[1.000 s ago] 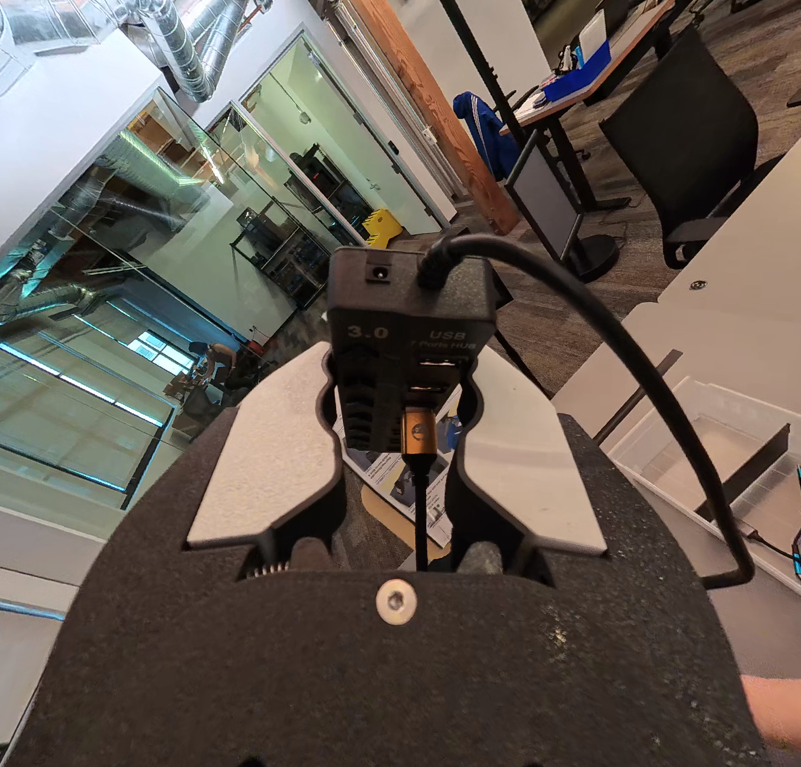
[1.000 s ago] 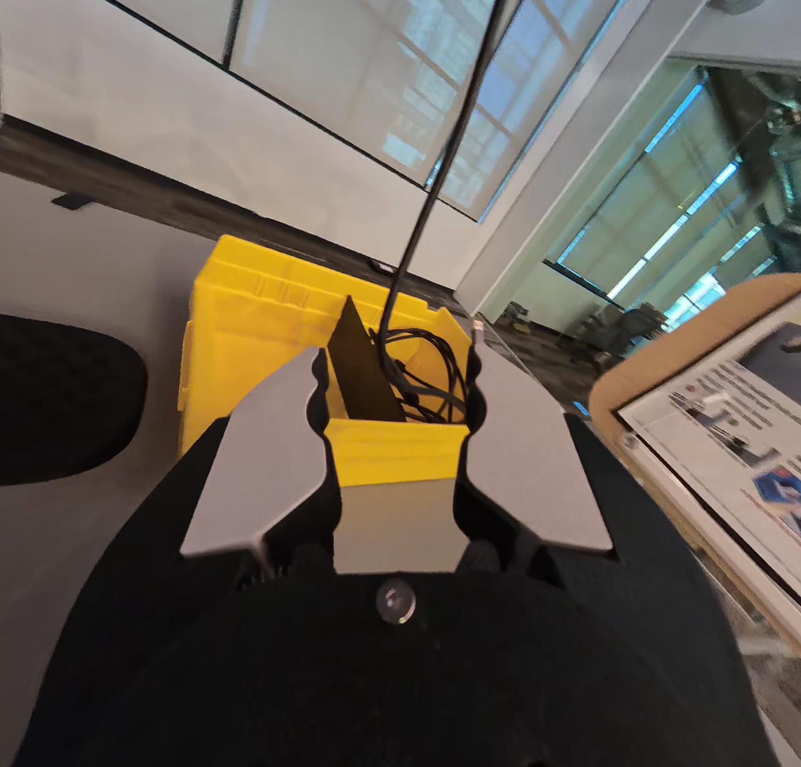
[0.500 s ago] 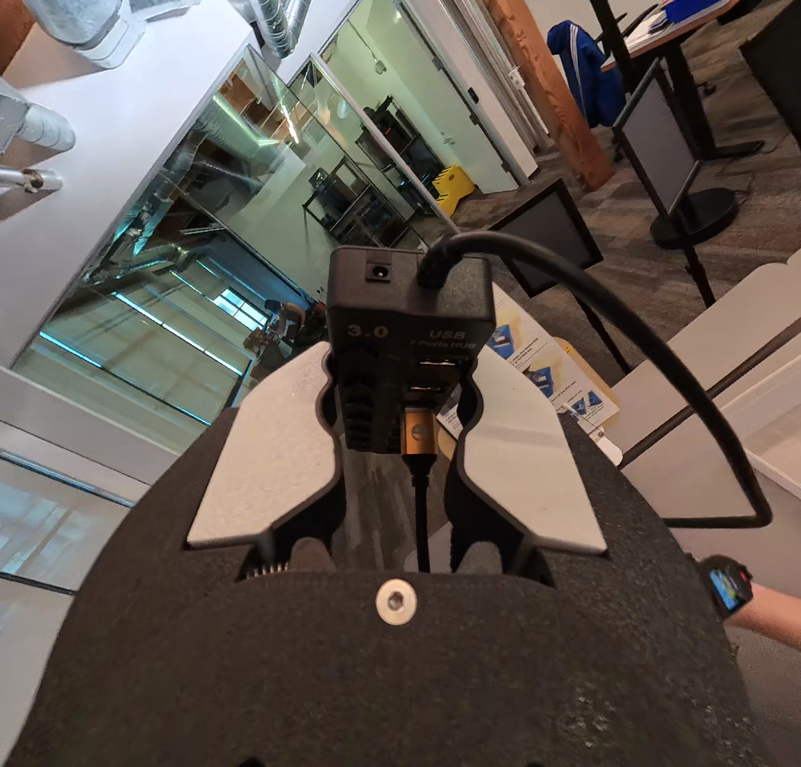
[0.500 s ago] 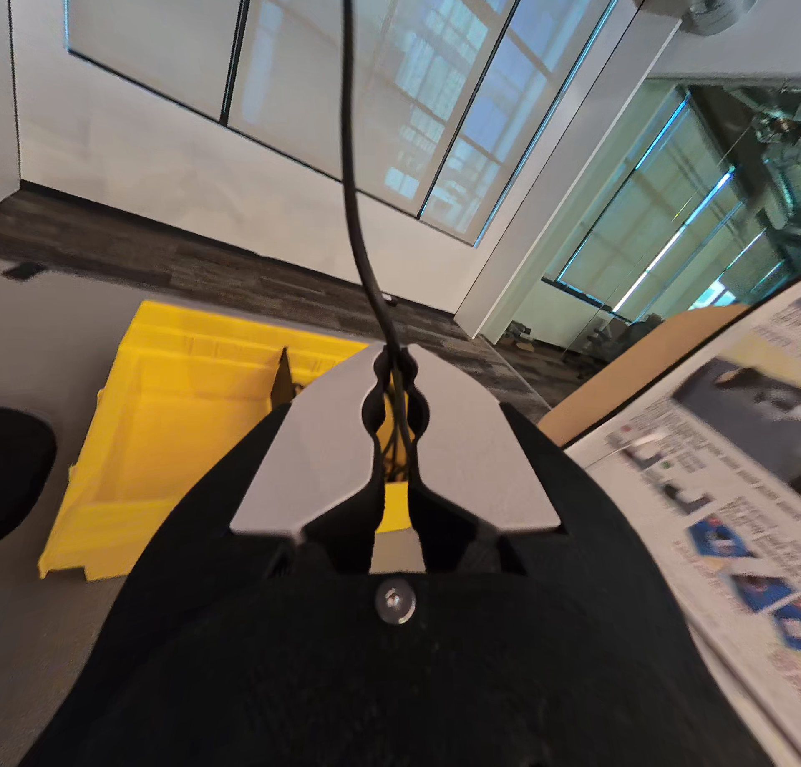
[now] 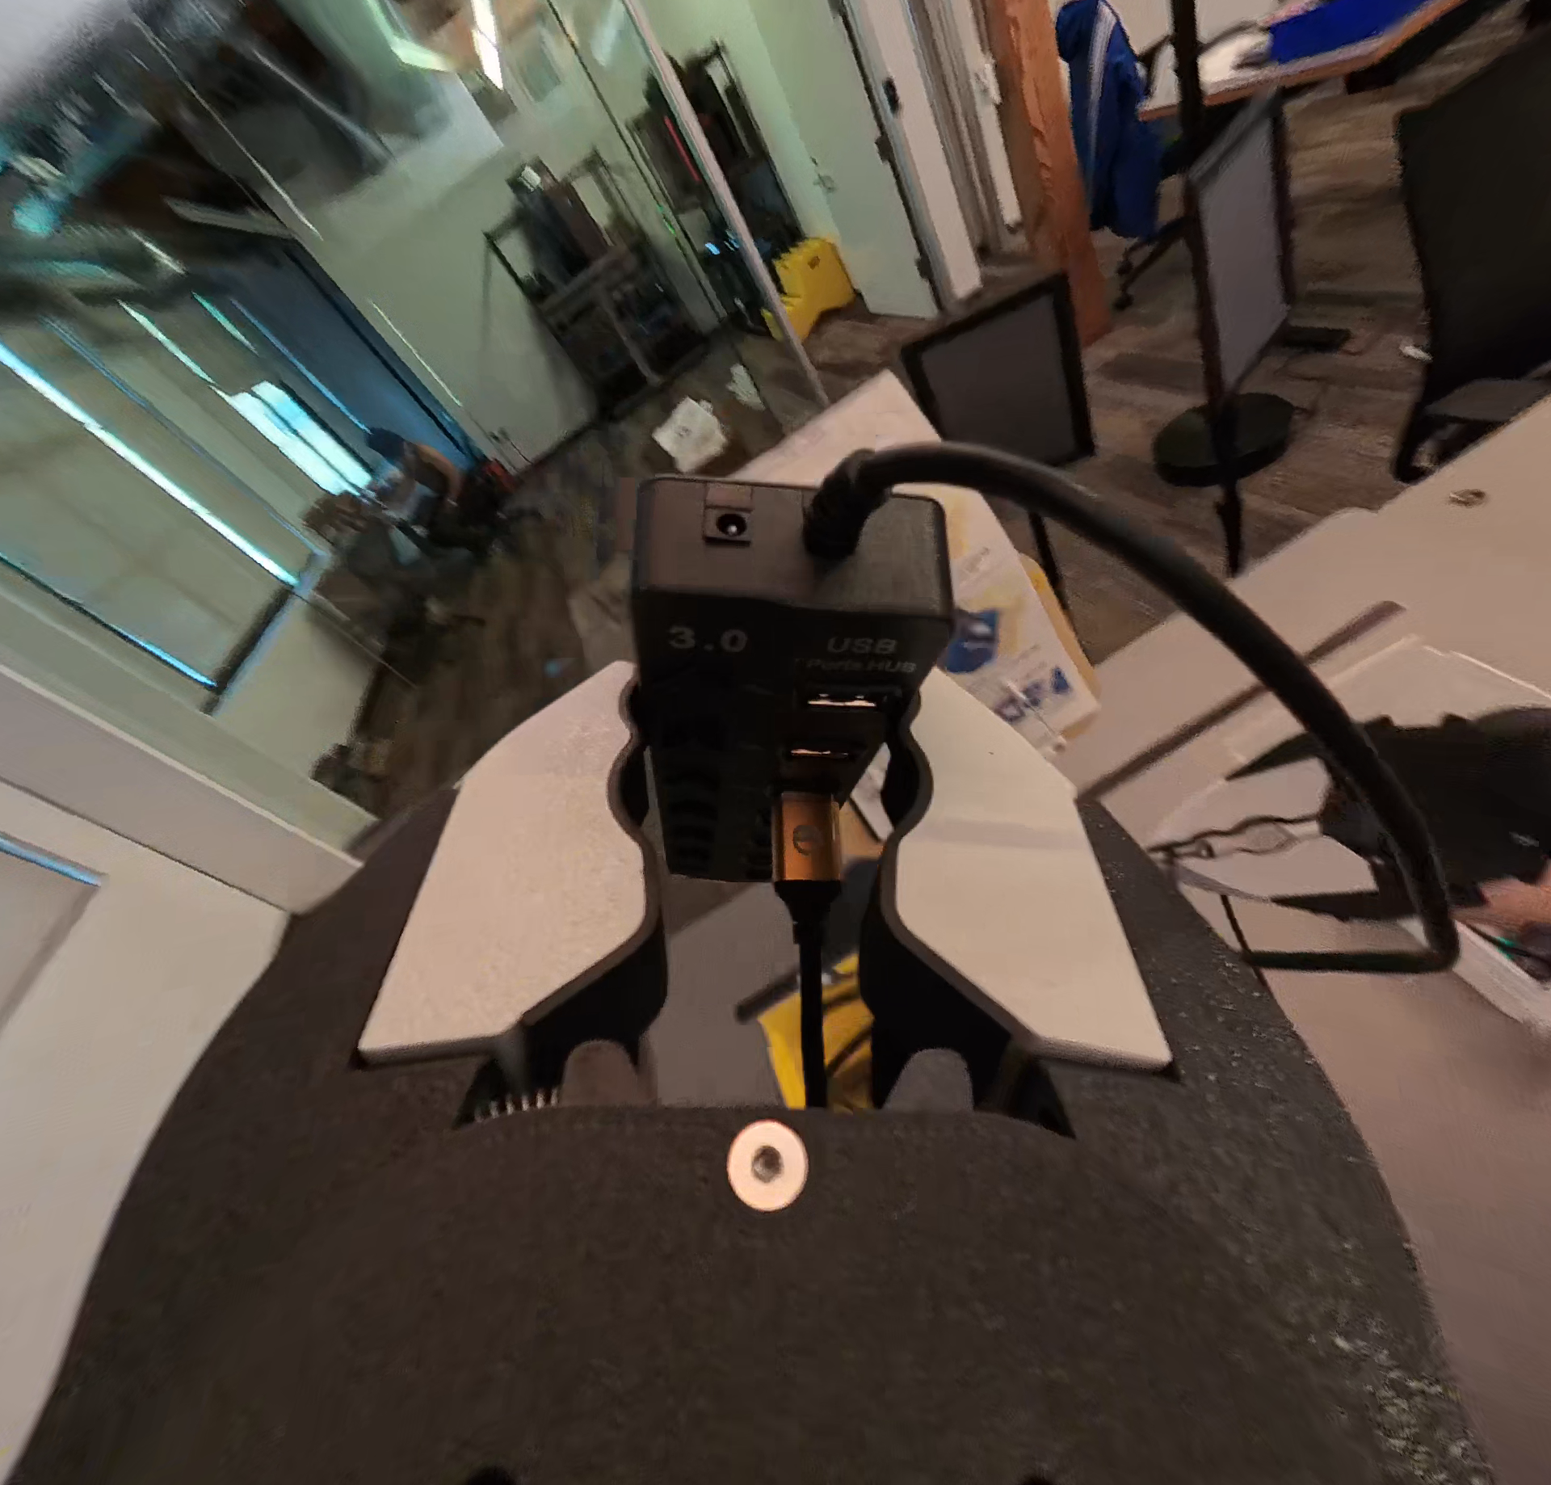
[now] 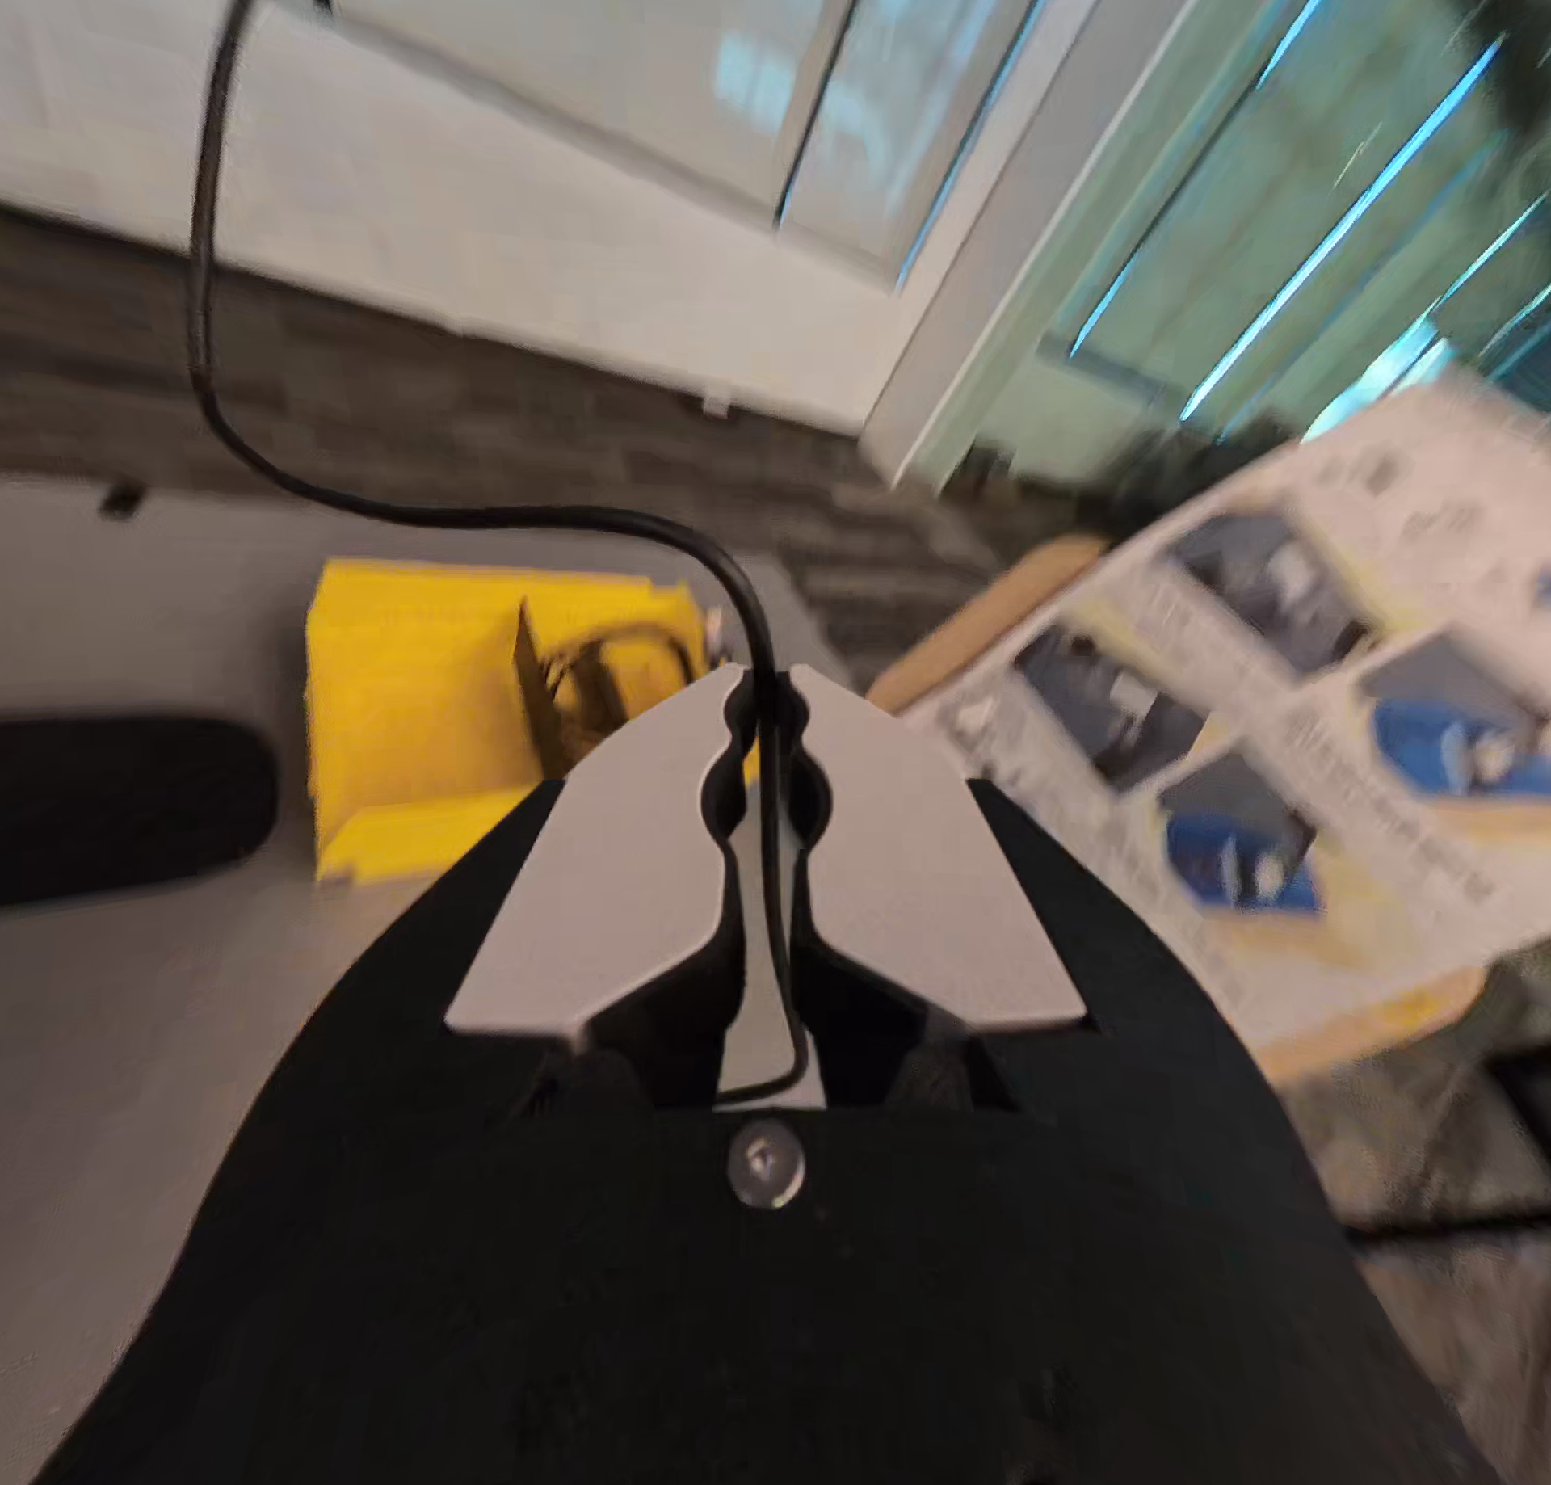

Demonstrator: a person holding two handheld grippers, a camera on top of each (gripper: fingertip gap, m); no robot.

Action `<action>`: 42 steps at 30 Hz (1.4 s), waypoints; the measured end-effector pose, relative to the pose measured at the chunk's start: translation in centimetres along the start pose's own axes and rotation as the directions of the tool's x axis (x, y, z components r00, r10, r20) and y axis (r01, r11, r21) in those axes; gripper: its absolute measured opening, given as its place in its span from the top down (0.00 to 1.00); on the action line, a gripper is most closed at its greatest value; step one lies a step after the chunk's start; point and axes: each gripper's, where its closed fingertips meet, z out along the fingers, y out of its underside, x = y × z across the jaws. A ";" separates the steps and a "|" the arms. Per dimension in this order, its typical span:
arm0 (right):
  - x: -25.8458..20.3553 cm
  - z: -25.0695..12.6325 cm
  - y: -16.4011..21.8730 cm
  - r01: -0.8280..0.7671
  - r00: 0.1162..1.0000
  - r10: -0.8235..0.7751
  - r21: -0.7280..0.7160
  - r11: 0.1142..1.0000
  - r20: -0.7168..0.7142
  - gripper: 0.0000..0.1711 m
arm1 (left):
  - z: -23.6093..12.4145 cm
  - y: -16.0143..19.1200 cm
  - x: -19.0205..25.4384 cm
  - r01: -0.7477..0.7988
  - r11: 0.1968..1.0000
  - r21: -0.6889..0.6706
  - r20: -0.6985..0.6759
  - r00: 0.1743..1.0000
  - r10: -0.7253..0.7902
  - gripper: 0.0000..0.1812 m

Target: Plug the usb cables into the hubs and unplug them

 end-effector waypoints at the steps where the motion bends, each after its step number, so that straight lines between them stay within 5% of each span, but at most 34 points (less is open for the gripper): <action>1: -0.4 0.1 2.9 -0.028 0.999 0.030 -0.097 0.995 0.021 0.97 | 1.1 1.6 1.3 0.019 0.999 -0.029 -0.046 0.999 -0.021 0.71; 8: -4.0 2.2 20.0 -0.422 0.886 0.463 -0.361 0.831 0.032 0.95 | 9.9 12.1 13.4 0.125 0.989 -0.085 -0.332 0.932 -0.146 0.70; 13: -5.9 3.1 27.4 -0.447 0.870 0.489 -0.519 0.729 -0.063 0.96 | 16.0 19.8 19.8 0.214 0.965 -0.152 -0.445 0.857 -0.261 0.70; 16: -5.4 3.0 29.2 -0.537 0.819 0.553 -0.545 0.644 -0.154 0.76 | 18.8 23.8 22.9 0.294 0.934 -0.205 -0.509 0.783 -0.358 0.71; 23: -1.8 0.5 25.4 -0.634 0.760 0.634 -0.376 0.676 -0.141 0.74 | 22.8 32.0 26.4 0.278 0.934 -0.222 -0.500 0.790 -0.354 0.71; 31: -0.2 -0.5 12.8 -0.615 0.789 0.613 0.030 0.788 0.046 0.68 | 23.7 36.7 28.8 0.101 0.964 -0.245 -0.444 0.872 -0.204 0.71; 37: -0.8 2.6 16.6 -0.542 0.837 0.512 -0.173 0.822 -0.190 0.64 | 23.8 38.2 29.6 0.013 0.972 -0.233 -0.370 0.924 -0.101 0.71; 42: -1.9 4.1 17.2 -0.580 0.814 0.556 -0.180 0.794 -0.168 0.72 | 24.7 40.4 29.8 -0.069 0.958 -0.278 -0.338 0.941 -0.030 0.71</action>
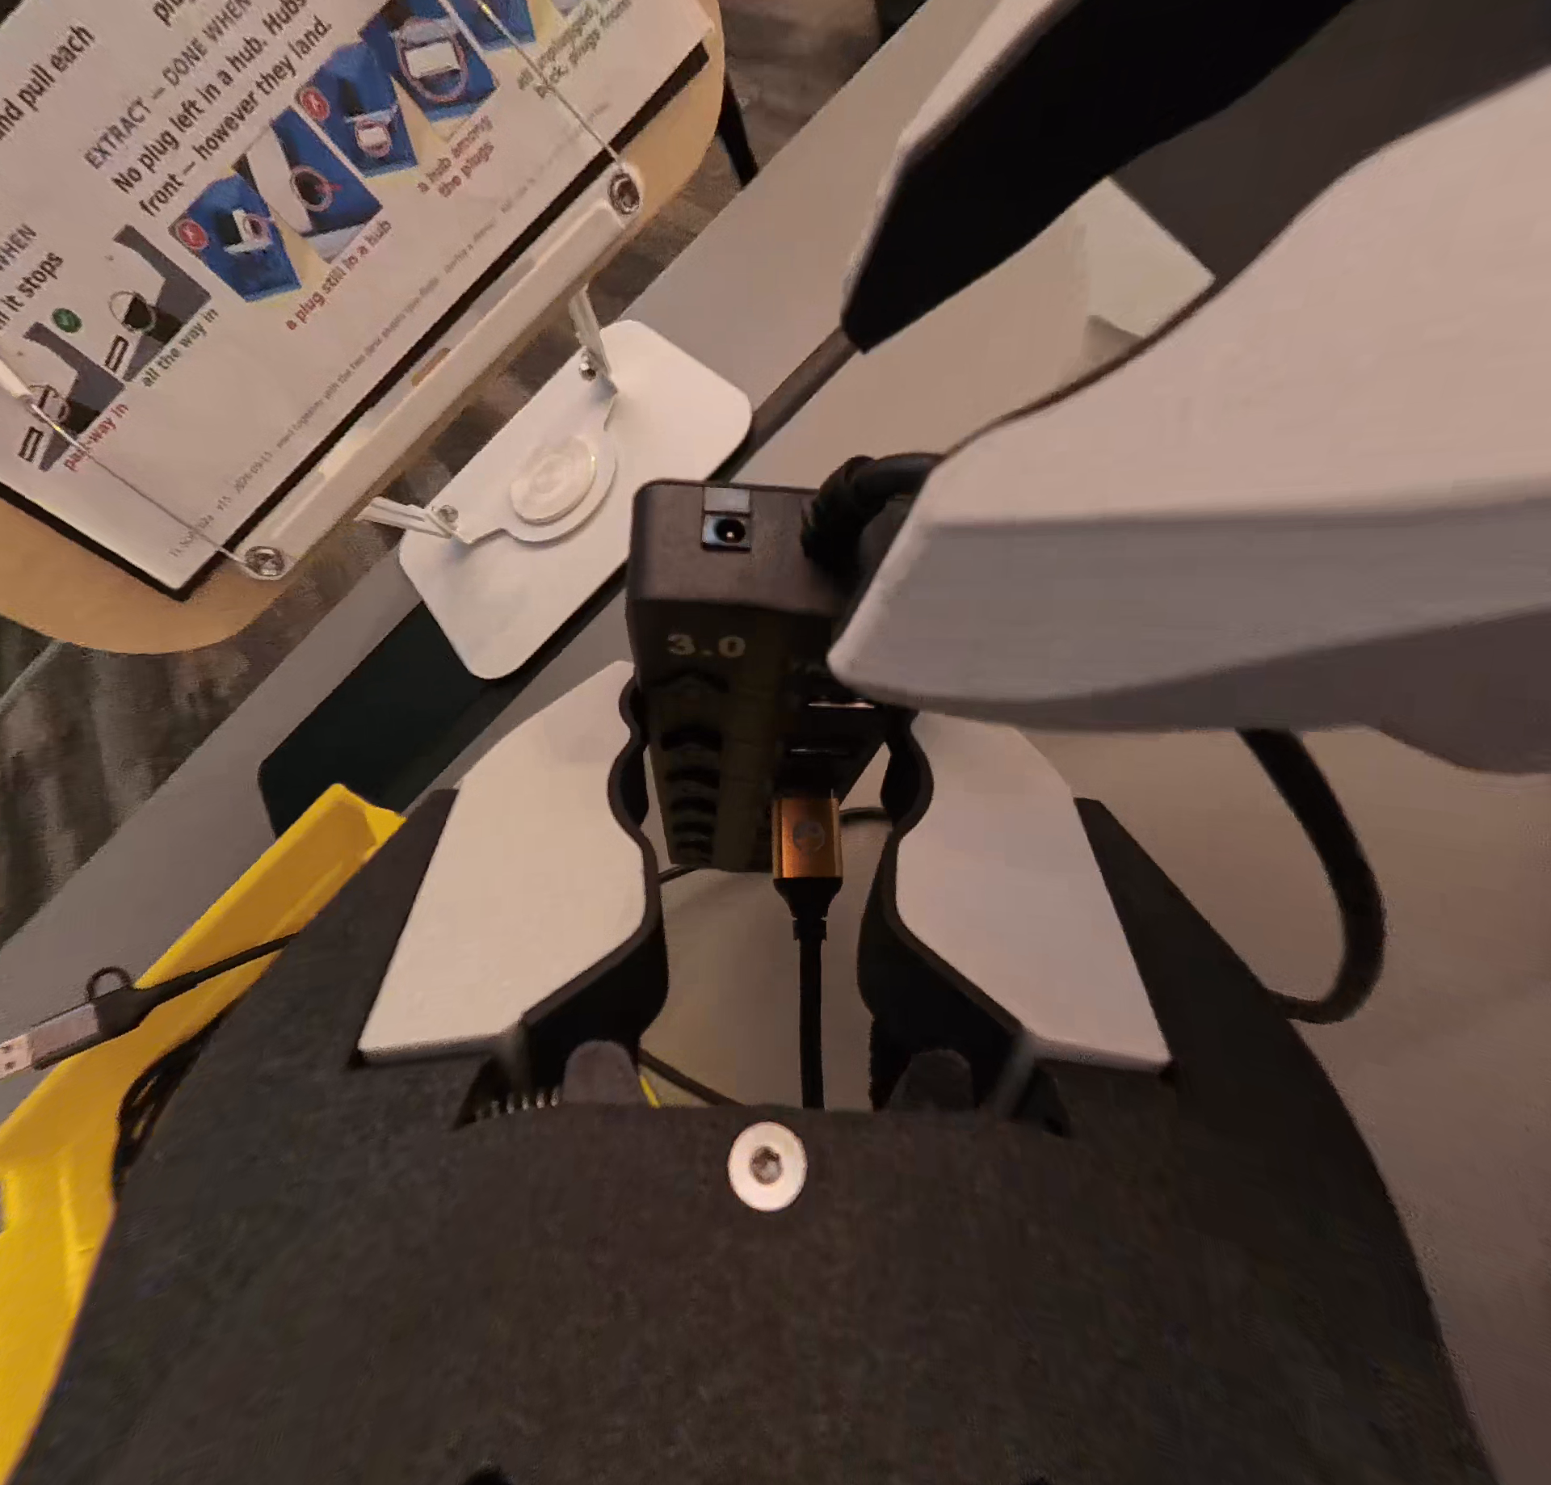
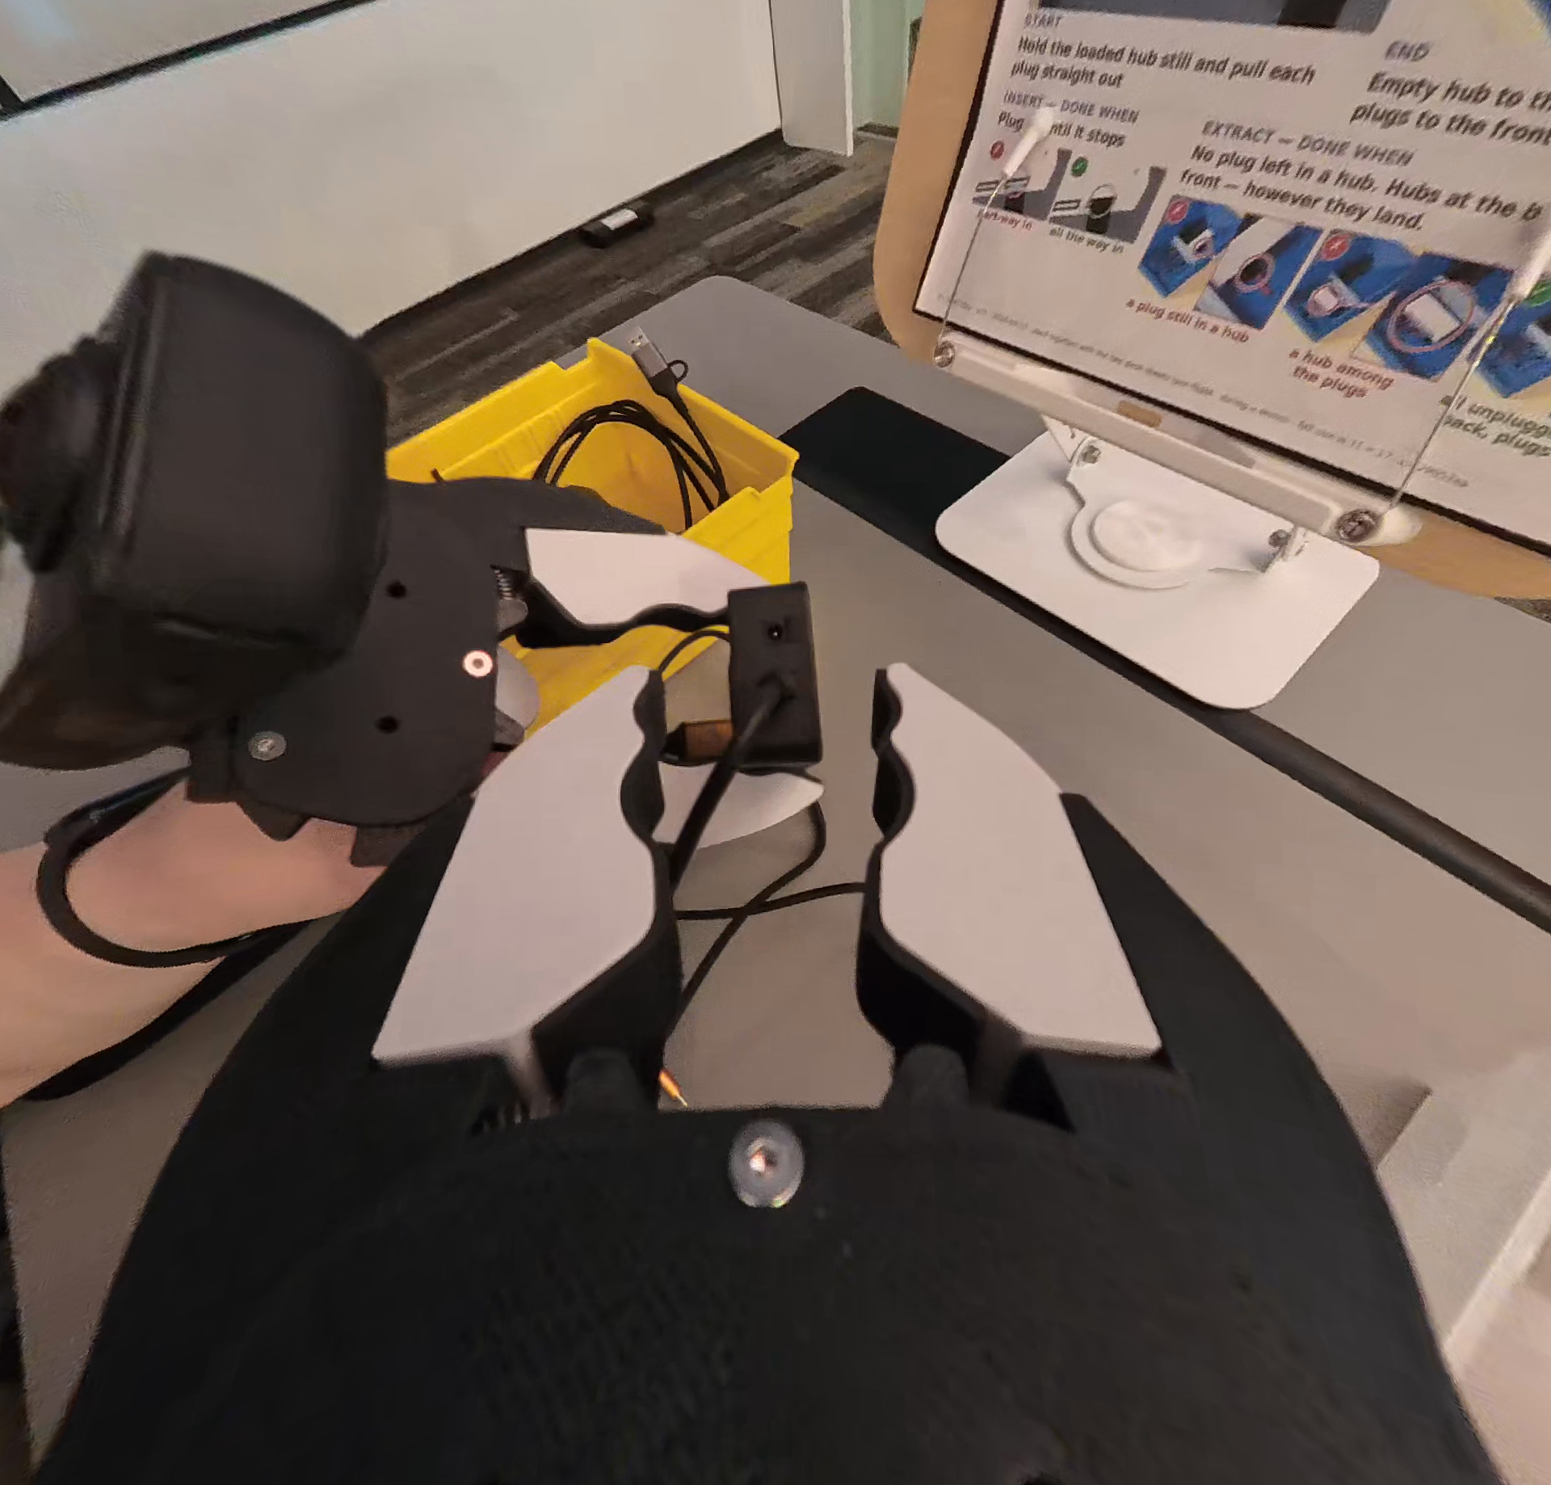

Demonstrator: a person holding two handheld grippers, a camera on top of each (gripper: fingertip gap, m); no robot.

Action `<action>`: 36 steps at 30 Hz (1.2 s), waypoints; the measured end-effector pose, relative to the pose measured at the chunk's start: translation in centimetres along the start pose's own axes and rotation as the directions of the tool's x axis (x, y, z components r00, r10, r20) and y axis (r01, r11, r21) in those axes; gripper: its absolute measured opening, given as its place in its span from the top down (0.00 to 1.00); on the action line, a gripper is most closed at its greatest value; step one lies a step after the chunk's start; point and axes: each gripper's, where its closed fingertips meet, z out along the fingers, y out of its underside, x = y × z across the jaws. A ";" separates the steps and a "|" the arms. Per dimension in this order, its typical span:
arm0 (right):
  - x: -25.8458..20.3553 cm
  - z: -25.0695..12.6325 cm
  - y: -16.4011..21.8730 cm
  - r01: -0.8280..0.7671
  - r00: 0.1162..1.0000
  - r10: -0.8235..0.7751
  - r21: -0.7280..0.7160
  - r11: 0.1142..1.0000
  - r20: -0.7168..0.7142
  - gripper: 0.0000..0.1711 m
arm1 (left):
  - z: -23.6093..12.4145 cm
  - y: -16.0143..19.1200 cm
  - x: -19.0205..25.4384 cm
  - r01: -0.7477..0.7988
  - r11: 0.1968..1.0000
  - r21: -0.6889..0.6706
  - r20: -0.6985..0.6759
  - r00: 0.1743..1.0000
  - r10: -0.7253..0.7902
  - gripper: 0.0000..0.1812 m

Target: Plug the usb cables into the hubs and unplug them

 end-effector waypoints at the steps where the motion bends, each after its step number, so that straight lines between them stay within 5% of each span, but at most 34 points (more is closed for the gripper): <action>1: 0.2 0.4 0.5 0.010 1.000 -0.011 -0.022 1.000 -0.016 0.72 | 0.1 0.1 -0.2 -0.008 1.000 0.001 0.017 1.000 0.008 0.71; 12: 0.7 2.5 4.2 -0.009 0.996 0.023 -0.160 0.987 0.085 0.85 | 0.3 -0.1 1.4 -0.144 0.990 0.007 0.089 0.986 0.143 0.71; 17: 2.5 -0.3 4.0 -0.021 0.992 0.043 -0.177 0.984 0.122 0.85 | -0.9 0.0 3.3 -0.243 0.970 0.013 -0.030 0.970 0.243 0.68; 21: 2.2 -3.9 3.5 -0.008 0.965 0.052 -0.170 0.985 0.258 0.85 | -4.9 -2.3 5.5 -0.126 0.979 0.158 -0.263 0.951 0.164 0.75; 26: 0.3 -7.7 3.0 0.032 0.901 0.039 -0.157 0.987 0.431 0.85 | -9.2 -3.9 7.0 0.056 0.964 0.260 -0.553 0.827 0.102 0.67; 32: -1.8 -10.1 3.4 0.126 0.795 -0.038 -0.103 0.987 0.606 0.85 | -11.4 -4.7 6.9 0.333 0.910 0.247 -0.811 0.585 0.007 0.75; 36: -3.0 -9.9 3.4 0.160 0.773 -0.064 -0.096 0.982 0.632 0.85 | -10.6 -3.0 9.2 0.244 0.945 0.219 -0.854 0.517 0.064 0.70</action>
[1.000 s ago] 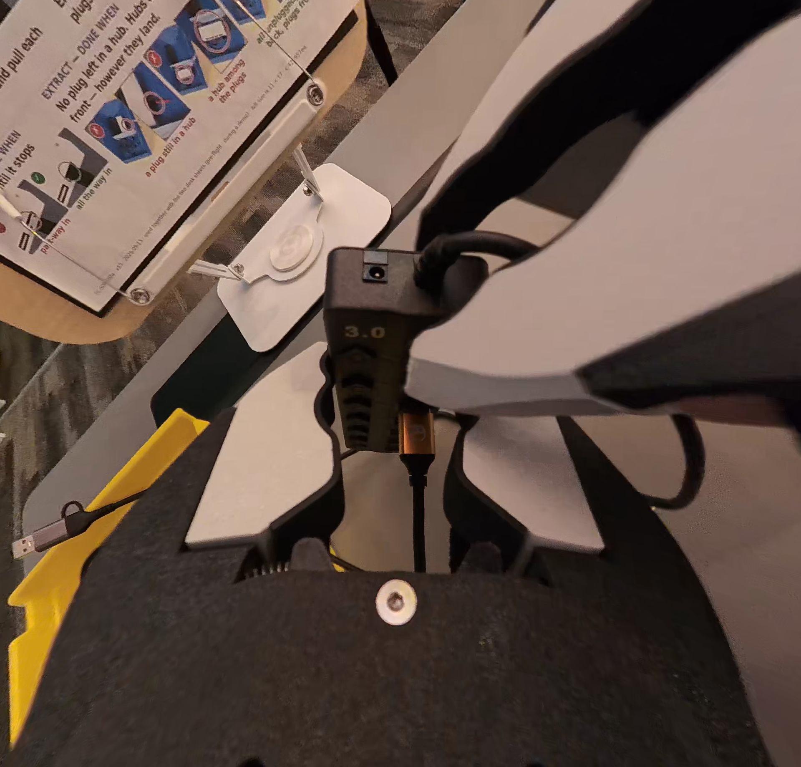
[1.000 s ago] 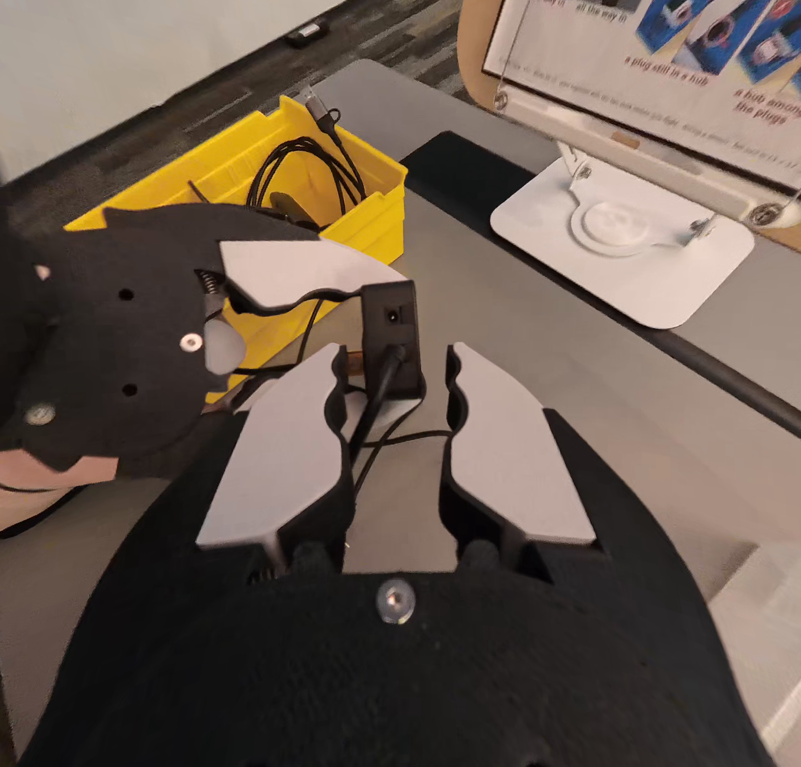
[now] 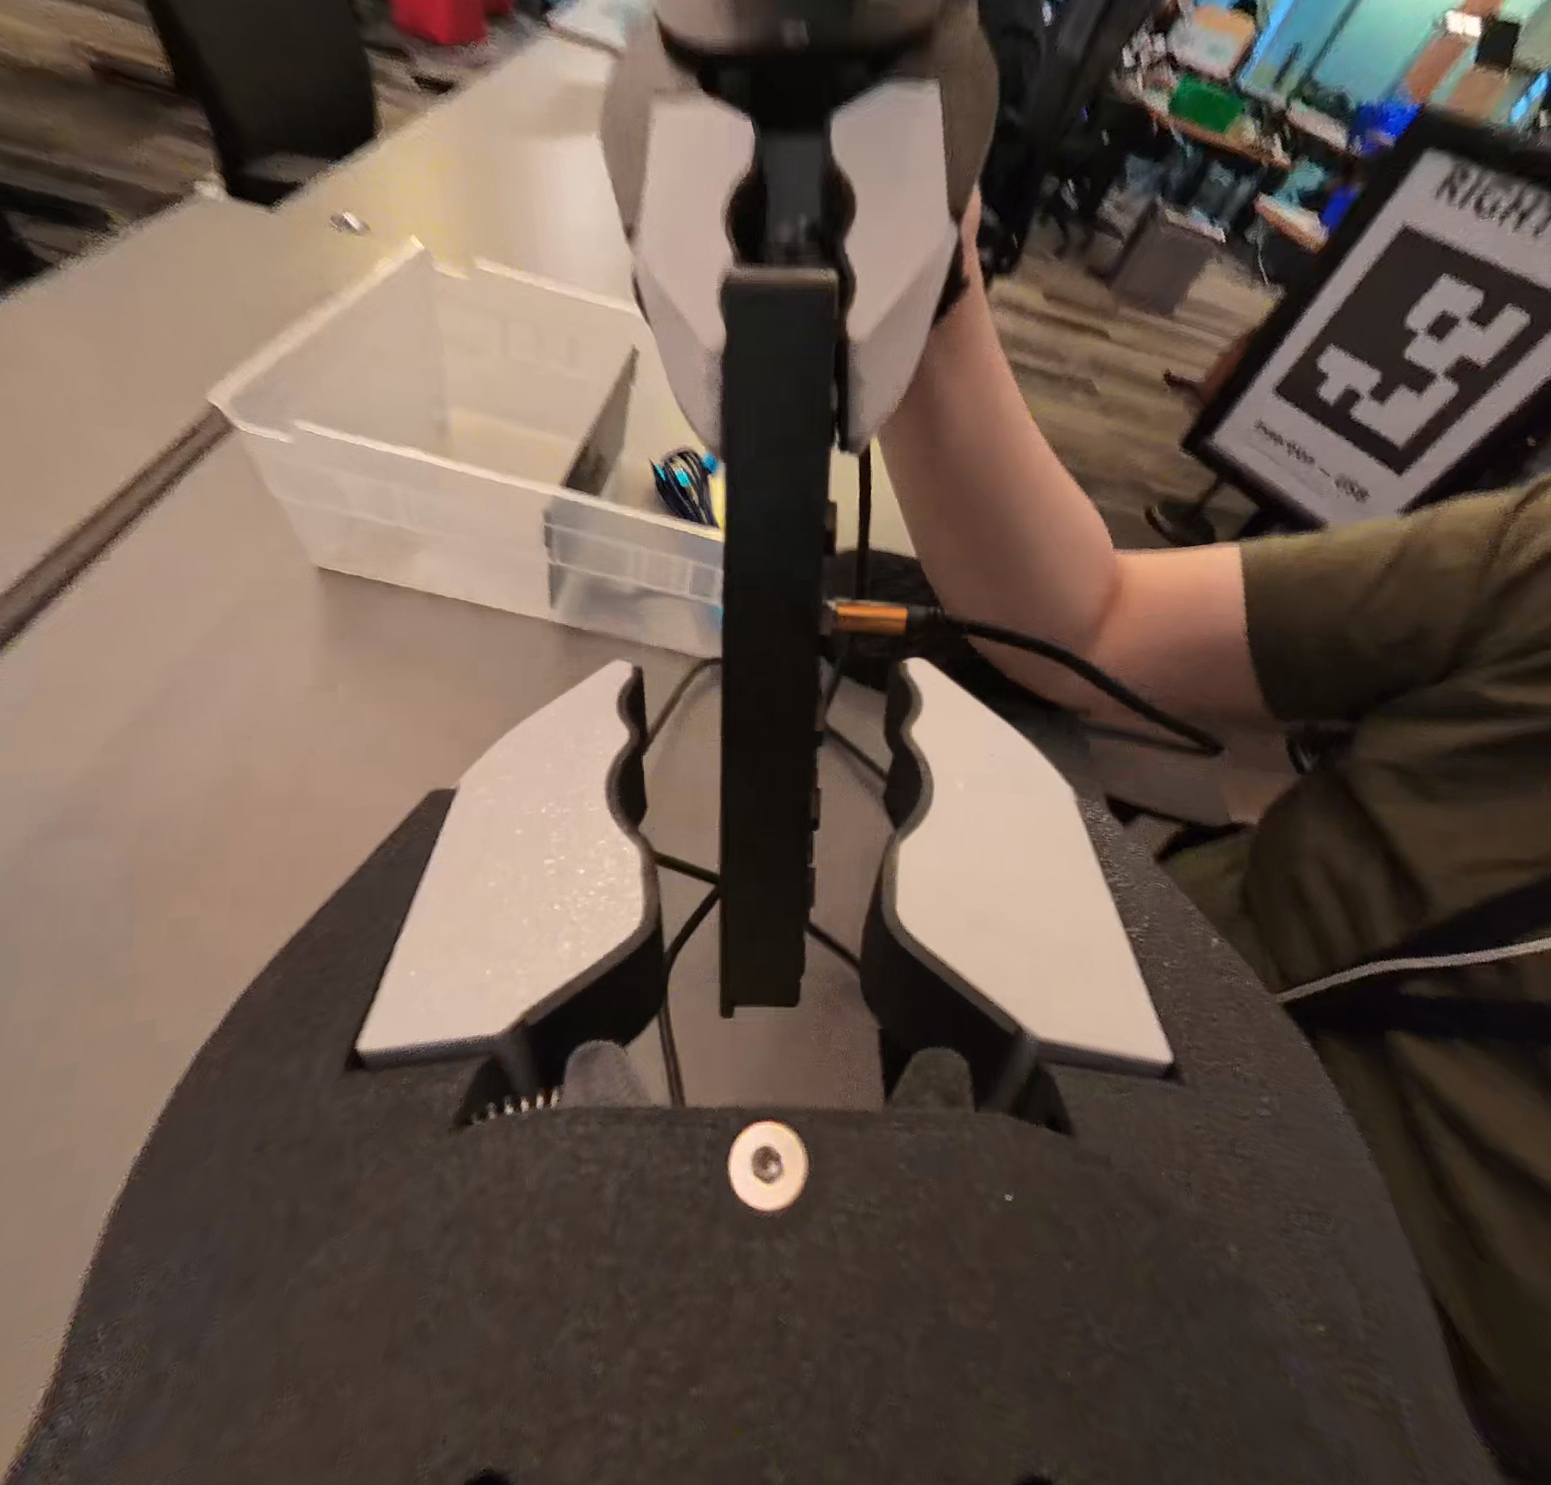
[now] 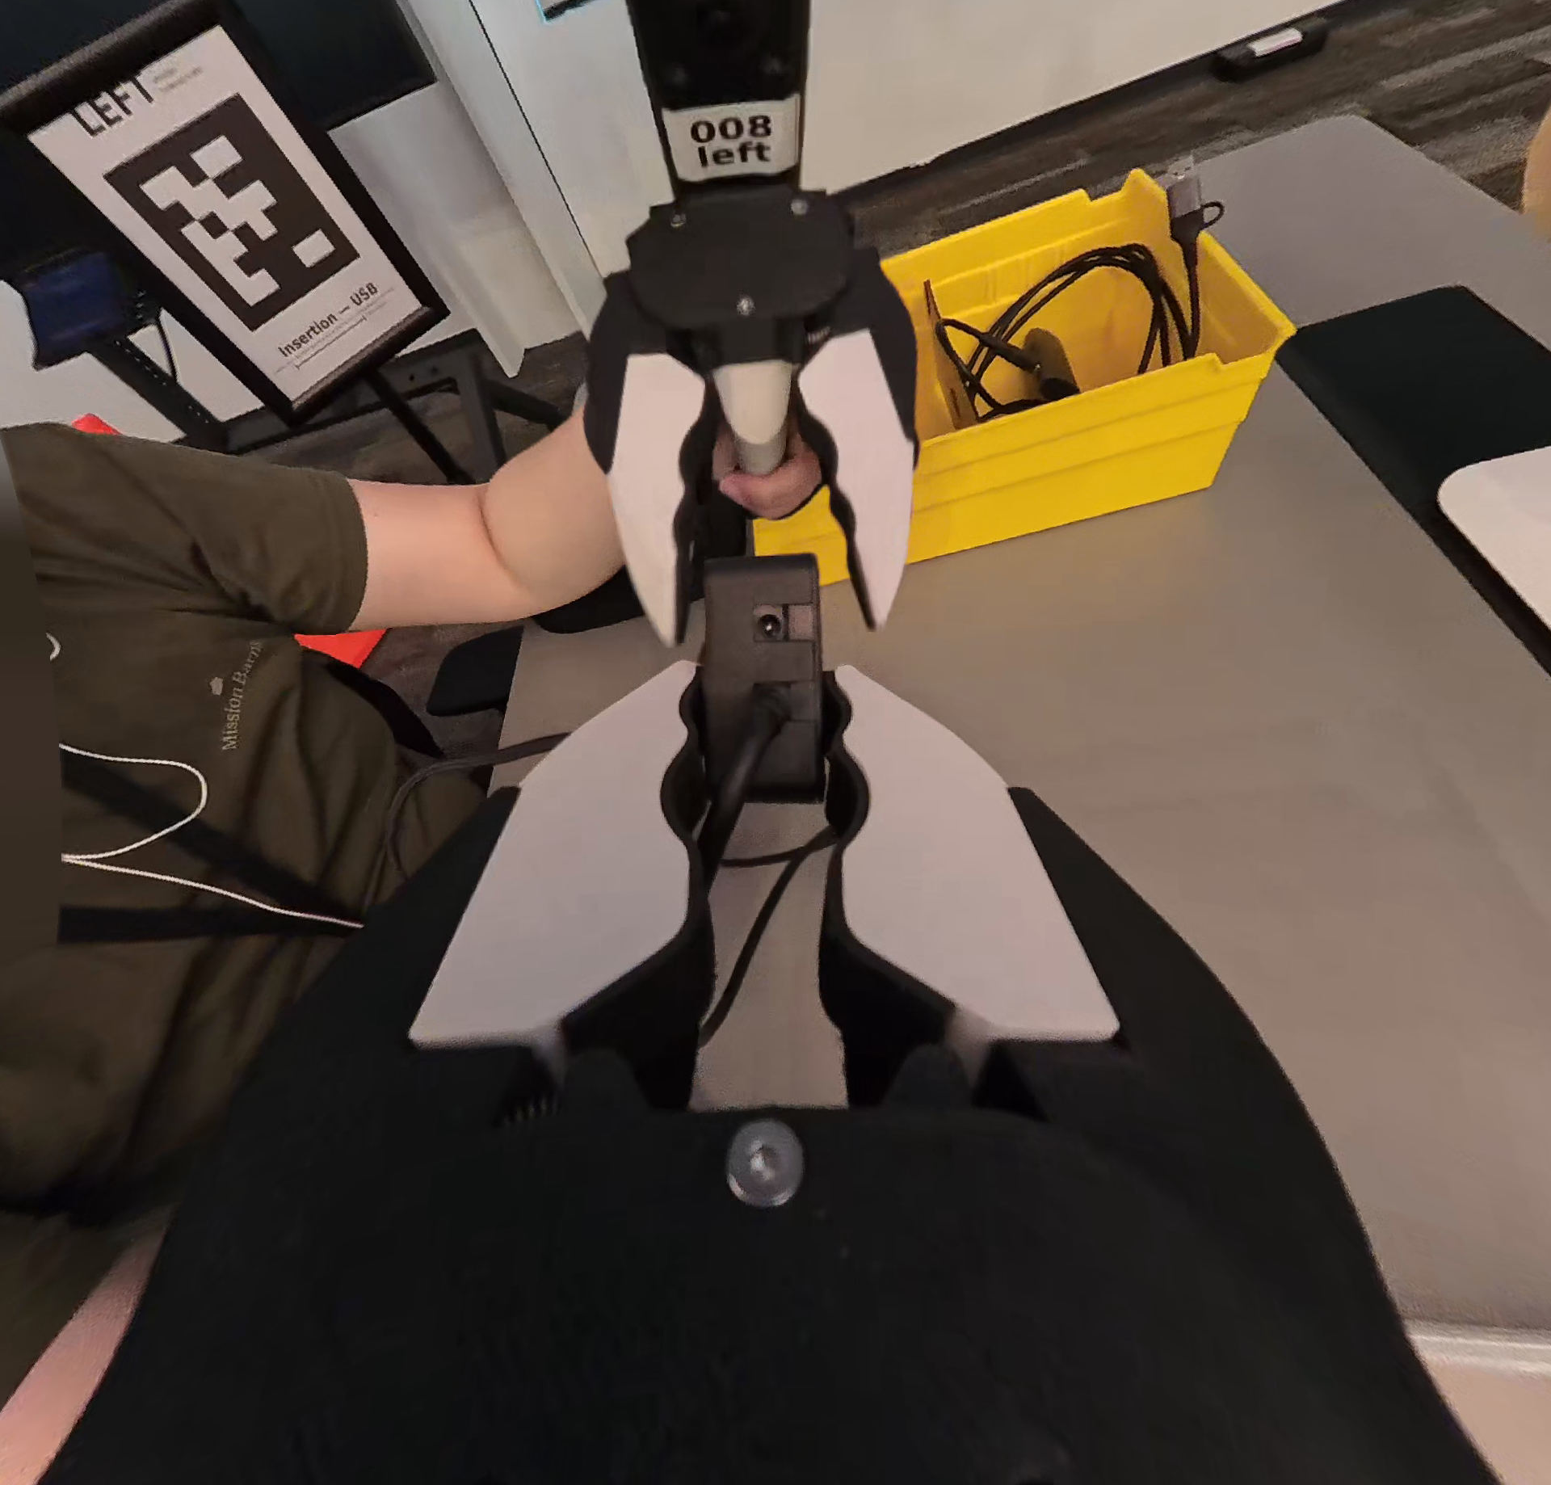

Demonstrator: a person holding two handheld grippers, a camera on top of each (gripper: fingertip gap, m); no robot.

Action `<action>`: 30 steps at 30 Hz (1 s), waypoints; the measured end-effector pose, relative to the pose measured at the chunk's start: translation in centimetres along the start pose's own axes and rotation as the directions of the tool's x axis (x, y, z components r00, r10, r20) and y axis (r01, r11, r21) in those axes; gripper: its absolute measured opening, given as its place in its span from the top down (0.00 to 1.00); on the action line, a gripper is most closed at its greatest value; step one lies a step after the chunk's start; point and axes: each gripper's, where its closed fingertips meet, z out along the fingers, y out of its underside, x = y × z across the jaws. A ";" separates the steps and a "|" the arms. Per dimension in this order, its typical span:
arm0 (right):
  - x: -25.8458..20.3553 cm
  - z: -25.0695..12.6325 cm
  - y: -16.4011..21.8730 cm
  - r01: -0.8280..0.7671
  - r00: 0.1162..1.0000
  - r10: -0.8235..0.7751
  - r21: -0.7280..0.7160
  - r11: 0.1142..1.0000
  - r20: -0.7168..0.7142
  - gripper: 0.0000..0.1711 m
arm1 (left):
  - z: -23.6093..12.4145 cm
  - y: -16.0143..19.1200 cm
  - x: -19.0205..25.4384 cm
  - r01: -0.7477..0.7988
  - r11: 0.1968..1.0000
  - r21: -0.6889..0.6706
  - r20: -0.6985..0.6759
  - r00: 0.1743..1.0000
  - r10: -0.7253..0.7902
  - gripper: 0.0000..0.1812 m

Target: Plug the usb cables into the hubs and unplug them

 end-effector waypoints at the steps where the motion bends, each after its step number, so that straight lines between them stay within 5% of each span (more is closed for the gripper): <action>1: 0.0 0.3 0.1 0.006 1.000 -0.006 -0.013 1.000 -0.007 0.85 | 0.6 0.6 0.3 0.000 0.999 -0.034 -0.024 1.000 0.000 0.69; 10: 0.0 0.3 0.0 0.057 0.998 -0.058 -0.027 0.998 -0.036 0.85 | 3.3 3.5 0.0 -0.097 0.983 -0.153 -0.024 0.995 0.094 0.76; 16: -0.3 0.0 -0.1 0.086 0.995 -0.087 -0.026 0.996 -0.042 0.85 | 4.2 3.2 -0.3 -0.180 0.980 -0.084 0.008 0.983 0.181 0.85; 30: -0.7 -0.3 -0.1 0.119 0.992 -0.120 -0.023 0.993 -0.039 0.85 | 6.2 3.9 -0.1 -0.190 0.981 -0.049 0.008 0.982 0.191 0.84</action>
